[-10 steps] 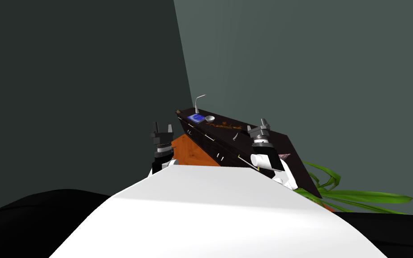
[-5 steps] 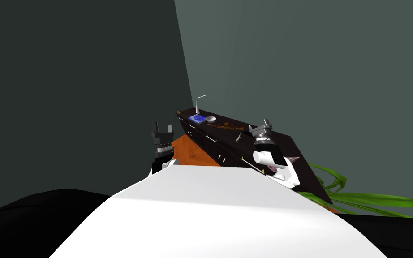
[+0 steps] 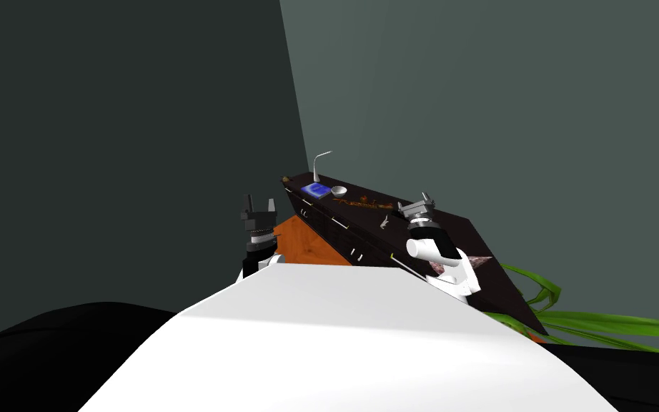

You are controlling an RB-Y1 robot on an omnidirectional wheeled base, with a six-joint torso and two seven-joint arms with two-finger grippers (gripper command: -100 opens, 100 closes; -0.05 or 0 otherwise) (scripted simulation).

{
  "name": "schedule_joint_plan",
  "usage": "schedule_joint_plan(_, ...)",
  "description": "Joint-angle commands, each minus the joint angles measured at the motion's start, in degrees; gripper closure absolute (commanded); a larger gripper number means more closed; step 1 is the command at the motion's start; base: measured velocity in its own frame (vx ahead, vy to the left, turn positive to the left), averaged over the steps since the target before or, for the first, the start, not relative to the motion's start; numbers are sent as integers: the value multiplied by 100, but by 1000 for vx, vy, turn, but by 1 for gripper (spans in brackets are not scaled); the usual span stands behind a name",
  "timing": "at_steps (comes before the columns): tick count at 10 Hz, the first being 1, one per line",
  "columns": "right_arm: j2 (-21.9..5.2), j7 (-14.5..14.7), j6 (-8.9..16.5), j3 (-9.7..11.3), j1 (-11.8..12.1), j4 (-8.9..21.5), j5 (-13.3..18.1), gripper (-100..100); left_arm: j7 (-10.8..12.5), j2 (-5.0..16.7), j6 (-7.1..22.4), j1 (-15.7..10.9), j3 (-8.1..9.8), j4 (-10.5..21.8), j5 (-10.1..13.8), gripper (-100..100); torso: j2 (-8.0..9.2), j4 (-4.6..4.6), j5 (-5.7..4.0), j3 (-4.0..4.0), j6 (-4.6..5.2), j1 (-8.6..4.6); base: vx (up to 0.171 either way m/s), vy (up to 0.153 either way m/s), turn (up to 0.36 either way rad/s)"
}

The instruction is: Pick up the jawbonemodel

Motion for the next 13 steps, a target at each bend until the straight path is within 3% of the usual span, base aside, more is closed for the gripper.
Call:
schedule_joint_plan(1, -51, -286, 284, -75, -42, 48, -57, -100, 0, 0, 0, 0, 0, 0, 0, 0, 0, 0, 0, 0, 0, 0, 38, 42, -7)
schedule_joint_plan(2, -106, -439, 498, -196, -177, 170, -134, -100, 0, 0, 0, 0, 0, 0, 0, 0, -3, -1, 1, -2, 0, 3, 46, 58, -6)
schedule_joint_plan(4, -106, -668, 688, -196, -177, 170, -134, -100, 0, 0, 0, 0, 0, 0, 0, 0, -6, -2, 2, -4, 0, 6, 33, 36, -5)
schedule_joint_plan(7, -230, -1201, 1259, -413, -455, 444, -283, -100, 0, 0, 0, 0, 0, 0, 0, 0, -3, -1, 1, -2, 0, 2, 38, 47, -4)
schedule_joint_plan(11, -300, -1806, 1892, -510, -598, 596, -354, -100, 0, 0, 0, 0, 0, 0, 0, 0, 0, 0, 0, 0, 0, -2, 29, 29, -2)
schedule_joint_plan(12, -300, -1813, 2008, -510, -598, 596, -354, -100, 0, 0, 0, 0, 0, 0, 0, 0, -2, -1, 0, -1, 0, -2, 17, 14, -1)
schedule_joint_plan(13, -375, -2066, 2213, -598, -740, 757, -423, -100, 0, 0, 0, 0, 0, 0, 0, 0, 4, 0, -1, 1, 1, -6, 31, 34, 0)
